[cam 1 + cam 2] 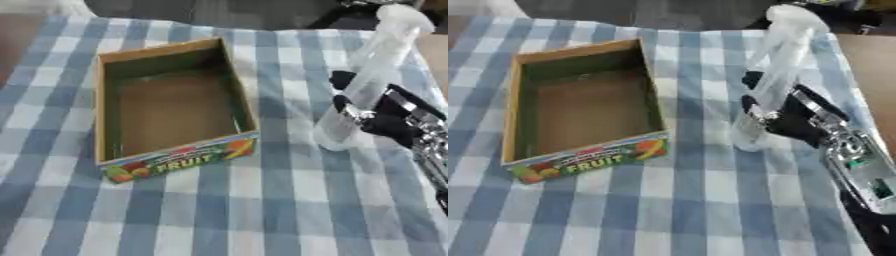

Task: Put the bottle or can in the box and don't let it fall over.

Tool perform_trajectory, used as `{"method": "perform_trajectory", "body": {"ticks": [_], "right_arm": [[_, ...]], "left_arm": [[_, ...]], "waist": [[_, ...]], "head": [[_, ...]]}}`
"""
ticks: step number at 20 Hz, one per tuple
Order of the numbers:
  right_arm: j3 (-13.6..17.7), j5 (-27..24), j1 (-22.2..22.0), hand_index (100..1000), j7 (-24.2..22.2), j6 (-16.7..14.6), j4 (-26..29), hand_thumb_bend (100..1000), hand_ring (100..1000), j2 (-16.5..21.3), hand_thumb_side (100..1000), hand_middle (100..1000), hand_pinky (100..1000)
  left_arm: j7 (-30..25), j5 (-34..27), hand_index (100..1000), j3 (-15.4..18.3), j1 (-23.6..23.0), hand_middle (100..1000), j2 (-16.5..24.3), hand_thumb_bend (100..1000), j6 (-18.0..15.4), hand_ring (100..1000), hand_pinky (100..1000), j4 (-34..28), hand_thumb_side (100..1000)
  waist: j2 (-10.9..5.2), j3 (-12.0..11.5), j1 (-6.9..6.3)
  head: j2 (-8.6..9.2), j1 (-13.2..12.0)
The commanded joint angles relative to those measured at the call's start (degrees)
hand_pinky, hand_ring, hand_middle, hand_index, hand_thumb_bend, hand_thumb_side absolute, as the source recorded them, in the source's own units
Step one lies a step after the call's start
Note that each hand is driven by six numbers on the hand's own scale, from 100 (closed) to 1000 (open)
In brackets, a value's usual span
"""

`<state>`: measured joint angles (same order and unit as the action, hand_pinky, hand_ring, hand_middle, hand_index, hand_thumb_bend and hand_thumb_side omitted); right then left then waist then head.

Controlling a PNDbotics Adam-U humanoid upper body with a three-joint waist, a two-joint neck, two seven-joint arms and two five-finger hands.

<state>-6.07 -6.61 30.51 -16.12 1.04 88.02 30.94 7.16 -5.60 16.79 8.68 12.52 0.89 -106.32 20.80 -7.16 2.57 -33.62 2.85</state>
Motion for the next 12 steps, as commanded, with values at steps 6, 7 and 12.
{"method": "perform_trajectory", "body": {"ticks": [6, 7, 12], "right_arm": [[-0.52, 1.6, -0.64, 859, -1.17, -0.78, -2.34, 100, 1000, 0.79, 375, 1000, 875], [-0.52, 1.64, -0.63, 856, -1.18, -0.9, -2.71, 100, 1000, 0.71, 377, 1000, 874], [-0.5, 1.15, -0.44, 844, -1.01, -1.47, -3.51, 100, 1000, 0.5, 368, 1000, 873]], "left_arm": [[-0.22, -0.35, 764, 0.14, 0.55, 558, 0.51, 700, -0.09, 477, 983, -1.2, 433], [-0.22, -0.36, 764, 0.14, 0.57, 558, 0.51, 700, -0.1, 476, 983, -1.21, 433], [-0.25, -0.37, 763, 0.13, 0.59, 558, 0.47, 697, -0.1, 476, 983, -1.19, 433]], "waist": [[-0.59, -0.24, -0.16], [-0.57, -0.26, -0.17], [-0.49, -0.34, -0.18]], "head": [[0.67, -0.09], [0.67, -0.08], [0.69, -0.1]]}}
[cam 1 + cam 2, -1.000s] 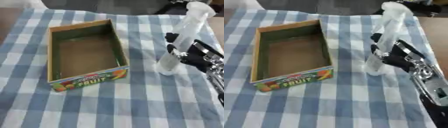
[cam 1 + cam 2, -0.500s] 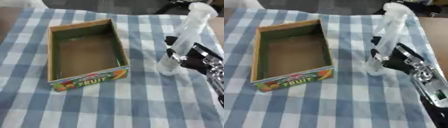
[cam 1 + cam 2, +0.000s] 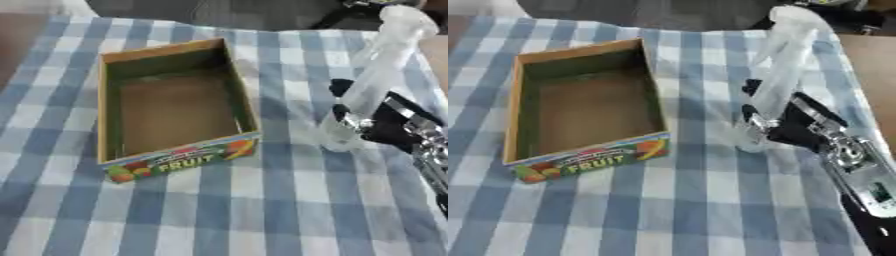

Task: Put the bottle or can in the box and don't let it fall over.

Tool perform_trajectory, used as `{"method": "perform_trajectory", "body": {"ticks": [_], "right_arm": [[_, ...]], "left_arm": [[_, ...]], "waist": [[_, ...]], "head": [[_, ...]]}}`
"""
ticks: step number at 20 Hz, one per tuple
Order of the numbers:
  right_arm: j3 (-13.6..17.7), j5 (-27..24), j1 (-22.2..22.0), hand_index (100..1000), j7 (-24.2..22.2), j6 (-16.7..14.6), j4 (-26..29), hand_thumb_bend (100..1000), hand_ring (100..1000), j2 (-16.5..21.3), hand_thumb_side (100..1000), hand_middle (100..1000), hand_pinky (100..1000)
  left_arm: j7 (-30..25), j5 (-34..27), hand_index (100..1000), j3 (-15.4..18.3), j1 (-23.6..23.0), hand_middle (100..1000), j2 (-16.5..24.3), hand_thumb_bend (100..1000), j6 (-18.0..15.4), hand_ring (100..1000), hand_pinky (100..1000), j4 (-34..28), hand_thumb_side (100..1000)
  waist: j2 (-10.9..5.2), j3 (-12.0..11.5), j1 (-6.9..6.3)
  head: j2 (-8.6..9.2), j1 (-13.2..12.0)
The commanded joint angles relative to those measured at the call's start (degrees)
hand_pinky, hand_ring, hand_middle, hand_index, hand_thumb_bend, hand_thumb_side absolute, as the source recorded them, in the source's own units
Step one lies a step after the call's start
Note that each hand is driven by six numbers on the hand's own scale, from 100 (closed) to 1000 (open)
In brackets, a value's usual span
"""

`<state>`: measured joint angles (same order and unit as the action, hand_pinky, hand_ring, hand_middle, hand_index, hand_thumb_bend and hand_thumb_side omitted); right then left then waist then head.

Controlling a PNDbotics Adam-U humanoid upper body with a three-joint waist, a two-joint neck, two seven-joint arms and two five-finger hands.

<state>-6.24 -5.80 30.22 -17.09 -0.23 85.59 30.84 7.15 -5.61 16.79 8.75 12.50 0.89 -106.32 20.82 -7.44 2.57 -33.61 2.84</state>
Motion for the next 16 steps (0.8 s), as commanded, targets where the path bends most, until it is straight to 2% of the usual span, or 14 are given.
{"method": "perform_trajectory", "body": {"ticks": [1, 5, 10, 14, 16], "right_arm": [[-0.31, 0.16, -0.13, 828, 0.04, -0.27, -1.11, 100, 1000, 0.61, 364, 1000, 872], [-0.19, -0.88, -0.13, 776, 0.96, -0.27, -1.08, 100, 1000, 0.63, 303, 1000, 870], [-0.23, -1.37, -0.16, 727, 1.51, 0.1, -1.29, 100, 1000, 0.62, 269, 1000, 871], [-0.11, -2.43, -0.23, 622, 2.66, 0.6, -1.25, 100, 1000, 0.46, 214, 1000, 875], [-0.04, -3.22, -0.34, 551, 3.7, 1.05, -0.88, 100, 1000, 0.45, 250, 1000, 877]], "left_arm": [[-0.24, -0.36, 763, 0.13, 0.52, 558, 0.48, 697, -0.1, 476, 983, -1.19, 433], [-0.24, -0.38, 761, 0.14, 0.48, 557, 0.48, 698, -0.13, 475, 982, -1.19, 433], [-0.25, -0.42, 760, 0.13, 0.5, 556, 0.45, 697, -0.14, 474, 982, -1.18, 432], [-0.28, -0.4, 760, 0.15, 0.5, 556, 0.45, 696, -0.16, 474, 982, -1.18, 432], [-0.28, -0.39, 758, 0.16, 0.47, 556, 0.47, 695, -0.16, 474, 982, -1.17, 433]], "waist": [[-0.51, -0.07, -0.18], [-0.55, -0.06, -0.18], [-0.48, -0.09, -0.15], [-0.46, -0.08, -0.16], [-0.5, -0.05, -0.18]], "head": [[0.69, -0.1], [0.66, -0.14], [0.7, -0.16], [0.63, -0.24], [0.61, -0.26]]}}
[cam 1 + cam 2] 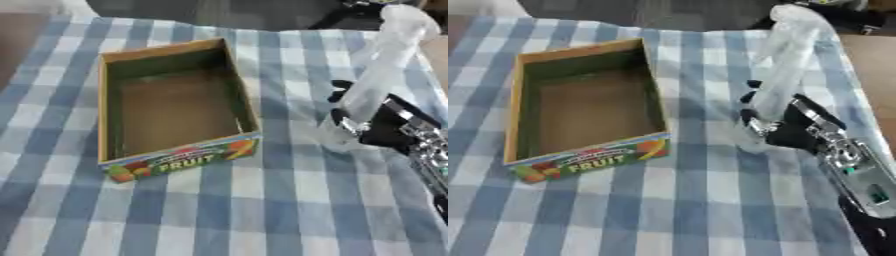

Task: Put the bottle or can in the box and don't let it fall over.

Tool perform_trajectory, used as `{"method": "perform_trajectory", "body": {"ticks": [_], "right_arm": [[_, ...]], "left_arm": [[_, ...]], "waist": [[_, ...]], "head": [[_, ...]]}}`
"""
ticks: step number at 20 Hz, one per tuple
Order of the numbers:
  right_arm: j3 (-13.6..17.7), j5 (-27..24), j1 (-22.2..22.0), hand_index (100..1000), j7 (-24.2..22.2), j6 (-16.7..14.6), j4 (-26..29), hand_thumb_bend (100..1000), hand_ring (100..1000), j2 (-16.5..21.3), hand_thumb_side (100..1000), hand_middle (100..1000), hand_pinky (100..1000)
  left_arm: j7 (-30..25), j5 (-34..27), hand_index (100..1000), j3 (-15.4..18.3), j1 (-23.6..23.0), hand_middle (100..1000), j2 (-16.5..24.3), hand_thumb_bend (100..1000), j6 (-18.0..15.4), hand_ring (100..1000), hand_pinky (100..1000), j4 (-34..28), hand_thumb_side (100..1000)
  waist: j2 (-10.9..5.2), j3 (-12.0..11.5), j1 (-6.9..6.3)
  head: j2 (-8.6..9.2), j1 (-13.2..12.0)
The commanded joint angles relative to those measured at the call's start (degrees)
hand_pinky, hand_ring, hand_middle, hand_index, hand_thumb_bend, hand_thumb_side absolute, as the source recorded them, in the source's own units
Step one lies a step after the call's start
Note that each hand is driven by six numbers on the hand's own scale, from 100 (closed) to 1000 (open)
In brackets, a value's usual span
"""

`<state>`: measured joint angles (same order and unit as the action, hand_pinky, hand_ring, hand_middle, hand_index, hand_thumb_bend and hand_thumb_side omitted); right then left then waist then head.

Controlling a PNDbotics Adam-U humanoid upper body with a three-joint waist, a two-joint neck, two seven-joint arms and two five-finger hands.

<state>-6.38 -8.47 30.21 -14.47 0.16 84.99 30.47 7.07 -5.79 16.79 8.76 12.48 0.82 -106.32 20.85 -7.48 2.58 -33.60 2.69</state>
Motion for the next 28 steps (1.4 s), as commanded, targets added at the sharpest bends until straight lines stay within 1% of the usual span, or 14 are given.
{"method": "perform_trajectory", "body": {"ticks": [1, 4, 8, 10, 11, 12, 15, 18, 28], "right_arm": [[0.11, -0.94, -0.37, 520, 1.58, 0.91, -0.08, 100, 1000, 0.84, 288, 1000, 879], [0.06, -2.14, -0.49, 443, 2.92, 1.87, 0.57, 100, 1000, 0.94, 357, 1000, 882], [0.04, -3.45, -0.59, 336, 4.35, 3.19, 1.17, 100, 1000, 1.08, 322, 1000, 882], [0.02, -4.09, -0.62, 305, 4.61, 3.66, 1.5, 100, 1000, 1.2, 316, 1000, 882], [0.02, -4.37, -0.65, 294, 4.68, 3.86, 1.73, 100, 1000, 1.28, 333, 1000, 882], [0.04, -4.61, -0.67, 280, 4.74, 4.07, 2.0, 100, 1000, 1.37, 308, 1000, 882], [0.08, -5.18, -0.75, 251, 4.79, 4.92, 3.04, 100, 1000, 1.74, 298, 1000, 881], [0.27, -5.36, -0.9, 215, 4.84, 5.53, 4.35, 100, 1000, 2.27, 307, 1000, 882], [0.84, -5.56, -1.11, 202, 5.12, 6.19, 9.69, 100, 1000, 4.0, 320, 1000, 885]], "left_arm": [[-0.21, -0.22, 757, 0.16, 0.46, 556, 0.49, 695, -0.09, 474, 982, -1.17, 433], [-0.25, -0.21, 757, 0.14, 0.44, 556, 0.52, 694, -0.1, 474, 982, -1.16, 433], [-0.28, -0.22, 756, 0.14, 0.42, 555, 0.54, 694, -0.11, 473, 981, -1.15, 432], [-0.29, -0.23, 755, 0.14, 0.39, 556, 0.55, 693, -0.12, 473, 981, -1.15, 433], [-0.31, -0.23, 755, 0.14, 0.38, 556, 0.55, 698, -0.13, 473, 981, -1.14, 434], [-0.33, -0.23, 755, 0.14, 0.37, 555, 0.56, 694, -0.14, 473, 981, -1.14, 432], [-0.32, -0.21, 755, 0.17, 0.34, 556, 0.6, 694, -0.16, 473, 981, -1.13, 433], [-0.34, -0.18, 755, 0.18, 0.31, 556, 0.64, 693, -0.17, 473, 981, -1.13, 434], [-0.42, -0.12, 755, 0.22, 0.24, 556, 0.86, 692, -0.18, 473, 981, -1.15, 434]], "waist": [[-0.54, 0.01, -0.19], [-0.62, 0.07, -0.19], [-0.69, 0.08, -0.22], [-0.74, 0.09, -0.24], [-0.76, 0.1, -0.25], [-0.79, 0.12, -0.26], [-0.93, 0.17, -0.29], [-1.1, 0.28, -0.29], [-1.65, 0.59, -0.21]], "head": [[0.61, -0.12], [0.61, -0.14], [0.61, -0.16], [0.6, -0.19], [0.58, -0.19], [0.54, -0.2], [0.35, -0.23], [0.25, -0.27], [-0.17, -0.49]]}}
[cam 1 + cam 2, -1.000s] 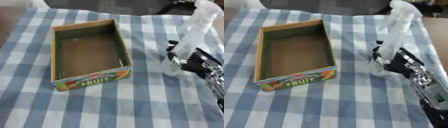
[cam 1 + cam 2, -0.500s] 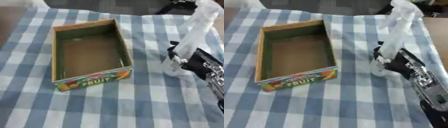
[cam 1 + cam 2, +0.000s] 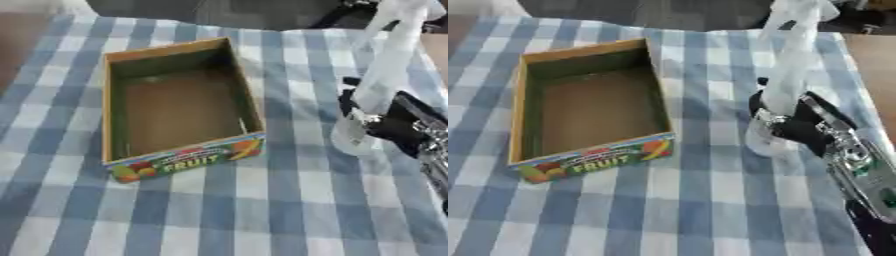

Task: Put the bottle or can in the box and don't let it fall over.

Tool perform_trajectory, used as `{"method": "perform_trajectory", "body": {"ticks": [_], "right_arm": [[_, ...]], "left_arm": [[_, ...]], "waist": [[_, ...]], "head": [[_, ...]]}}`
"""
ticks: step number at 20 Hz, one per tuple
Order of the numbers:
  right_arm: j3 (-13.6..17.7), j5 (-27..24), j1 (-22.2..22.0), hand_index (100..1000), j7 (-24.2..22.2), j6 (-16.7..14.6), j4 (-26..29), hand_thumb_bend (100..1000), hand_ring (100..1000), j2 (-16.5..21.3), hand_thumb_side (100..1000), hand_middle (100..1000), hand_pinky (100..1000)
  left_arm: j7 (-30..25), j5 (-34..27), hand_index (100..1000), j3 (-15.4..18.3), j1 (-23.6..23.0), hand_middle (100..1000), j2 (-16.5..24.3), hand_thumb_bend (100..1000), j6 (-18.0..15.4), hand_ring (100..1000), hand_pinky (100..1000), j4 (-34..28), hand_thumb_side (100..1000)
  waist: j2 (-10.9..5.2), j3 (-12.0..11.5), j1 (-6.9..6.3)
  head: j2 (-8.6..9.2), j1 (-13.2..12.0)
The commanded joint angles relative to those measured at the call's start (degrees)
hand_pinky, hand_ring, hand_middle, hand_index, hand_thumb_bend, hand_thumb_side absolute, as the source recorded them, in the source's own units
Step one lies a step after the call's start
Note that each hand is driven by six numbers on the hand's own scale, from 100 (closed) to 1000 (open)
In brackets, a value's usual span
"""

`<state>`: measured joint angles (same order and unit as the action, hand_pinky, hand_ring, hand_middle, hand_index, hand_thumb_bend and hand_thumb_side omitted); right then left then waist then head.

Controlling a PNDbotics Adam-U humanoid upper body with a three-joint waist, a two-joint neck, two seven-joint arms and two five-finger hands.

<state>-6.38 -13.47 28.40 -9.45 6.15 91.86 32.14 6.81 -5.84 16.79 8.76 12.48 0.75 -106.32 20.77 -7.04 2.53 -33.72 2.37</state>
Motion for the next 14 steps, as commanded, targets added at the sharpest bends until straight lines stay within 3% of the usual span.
{"method": "perform_trajectory", "body": {"ticks": [1, 14], "right_arm": [[0.87, -0.78, 0.85, 201, 0.17, 0.35, 3.62, 100, 1000, 2.63, 322, 1000, 885], [0.79, -8.73, 5.45, 129, 1.11, 3.78, 10.79, 100, 1000, 5.4, 370, 996, 880]], "left_arm": [[-0.15, -0.07, 755, 0.22, 0.22, 556, 0.9, 693, -0.12, 473, 980, -1.15, 434], [0.03, 0.1, 754, 0.26, 0.06, 556, 1.22, 694, 0.05, 473, 979, -1.21, 434]], "waist": [[-1.67, 0.21, -0.15], [-2.63, 0.0, 0.5]], "head": [[-0.12, -0.18], [-0.39, -0.13]]}}
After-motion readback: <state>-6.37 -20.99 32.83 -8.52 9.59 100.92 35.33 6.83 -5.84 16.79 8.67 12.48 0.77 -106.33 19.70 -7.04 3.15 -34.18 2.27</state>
